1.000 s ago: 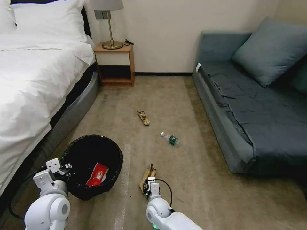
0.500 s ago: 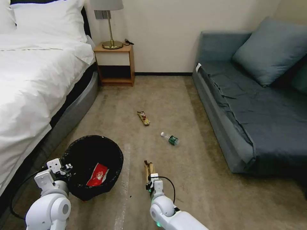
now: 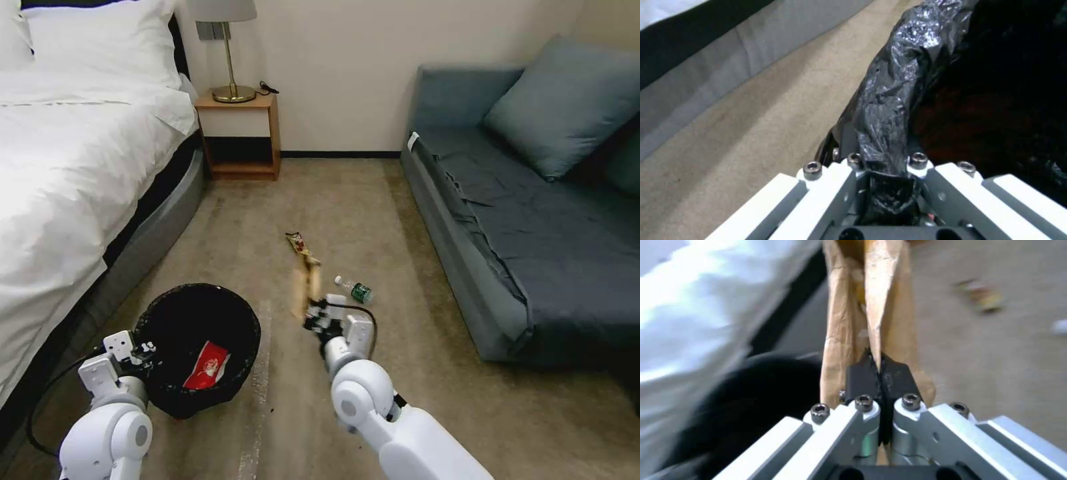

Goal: Pick up the trash bin, then pick up the garbage on the floor and place it into the trash bin.

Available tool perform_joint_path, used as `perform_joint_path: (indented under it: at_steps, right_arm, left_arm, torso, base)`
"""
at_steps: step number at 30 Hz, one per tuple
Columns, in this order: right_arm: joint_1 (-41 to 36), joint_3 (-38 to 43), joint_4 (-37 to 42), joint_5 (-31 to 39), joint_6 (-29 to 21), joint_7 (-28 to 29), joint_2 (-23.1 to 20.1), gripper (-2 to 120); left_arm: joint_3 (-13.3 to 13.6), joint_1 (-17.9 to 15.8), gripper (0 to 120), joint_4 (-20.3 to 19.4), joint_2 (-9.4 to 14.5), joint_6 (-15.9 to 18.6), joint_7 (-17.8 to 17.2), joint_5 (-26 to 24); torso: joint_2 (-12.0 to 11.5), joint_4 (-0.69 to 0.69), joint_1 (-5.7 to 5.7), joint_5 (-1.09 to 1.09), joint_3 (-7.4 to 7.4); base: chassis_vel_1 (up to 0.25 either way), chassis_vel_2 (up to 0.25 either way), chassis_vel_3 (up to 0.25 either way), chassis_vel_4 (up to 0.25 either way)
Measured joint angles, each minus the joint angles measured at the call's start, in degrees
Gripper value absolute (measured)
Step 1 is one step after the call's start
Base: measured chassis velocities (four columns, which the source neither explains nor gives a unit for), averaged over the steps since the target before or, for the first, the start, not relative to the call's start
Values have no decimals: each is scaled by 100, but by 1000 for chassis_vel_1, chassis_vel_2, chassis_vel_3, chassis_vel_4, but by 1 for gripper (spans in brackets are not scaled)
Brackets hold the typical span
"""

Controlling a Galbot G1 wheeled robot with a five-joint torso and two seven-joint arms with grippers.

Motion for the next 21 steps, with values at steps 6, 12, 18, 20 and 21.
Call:
perform_joint_path:
  at_steps: [6,12,18,20,21]
  right_arm:
    - [309,-1027,-478,-45,91,15,274,0]
    - [314,-1457,-1103,-503,113,136,547,1]
    - [304,-1463,-1102,-648,106,117,560,22]
    - [291,-1437,-1046,-705,104,79,518,30]
    - [291,-1437,-1046,-705,104,79,518,30]
  left_arm:
    - [34,44,3,-77,-56,-1,22,37]
    - [18,95,3,-196,-107,-1,34,44]
    - [8,125,3,-226,-128,-1,35,53]
    - [8,125,3,-226,-135,-2,35,61]
    - [8,125,3,-226,-135,-2,35,61]
  torso:
    - [0,1,0,-1,0]
    - [0,1,0,-1,0]
    - [0,0,0,-1,0]
    - [0,0,0,0,0]
    - [0,0,0,0,0]
  base:
    - [0,0,0,0]
    - [0,0,0,0]
    - [0,0,0,0]
    - [0,0,0,0]
    - [0,0,0,0]
